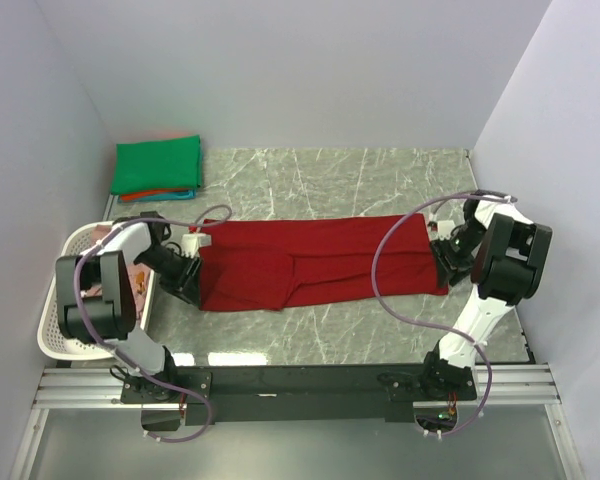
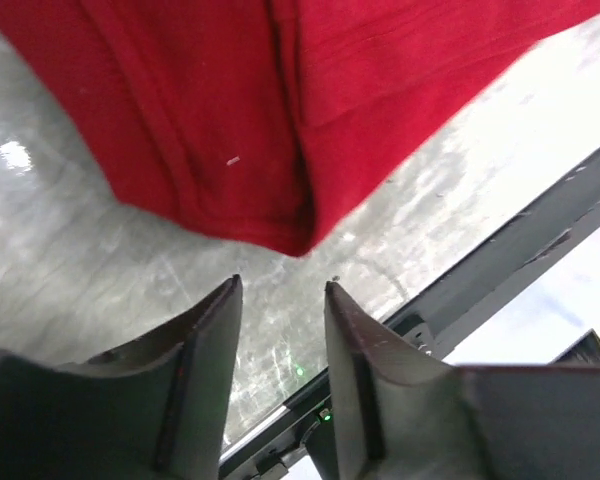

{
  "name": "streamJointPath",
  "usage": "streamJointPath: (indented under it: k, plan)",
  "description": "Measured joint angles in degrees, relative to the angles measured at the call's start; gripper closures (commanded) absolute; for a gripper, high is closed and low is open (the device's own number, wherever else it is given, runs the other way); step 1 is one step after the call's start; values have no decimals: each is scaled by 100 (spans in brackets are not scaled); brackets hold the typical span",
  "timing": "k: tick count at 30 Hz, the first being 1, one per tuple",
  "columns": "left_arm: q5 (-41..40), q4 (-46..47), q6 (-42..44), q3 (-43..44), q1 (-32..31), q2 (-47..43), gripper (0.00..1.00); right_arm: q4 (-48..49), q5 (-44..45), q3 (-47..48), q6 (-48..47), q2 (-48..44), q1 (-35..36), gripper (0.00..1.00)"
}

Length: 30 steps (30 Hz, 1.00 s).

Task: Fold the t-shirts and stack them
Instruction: Fold the tshirt

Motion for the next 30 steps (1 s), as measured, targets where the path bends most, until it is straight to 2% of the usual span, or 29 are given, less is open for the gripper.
streamJointPath:
  k: [6,12,21,26,30]
  plan:
    - [387,-122,46,450,101,-774,53,-83,-595,540,184,-809,343,51]
    - [708,-68,-109,638,-24,-811,53,352,-1766,437,1003,-1495,1626,53]
    - [929,544,-916,457,-520,-326,61,2033,-3108,-457,3084,-1403,3650,53]
    - [914,798,-1316,238,-551,-125,64,2900,-3442,-706,4013,-1123,4417,53]
    - [881,1012,-1600,184,-590,-50,64,3495,-3617,-892,4708,-839,4822,47]
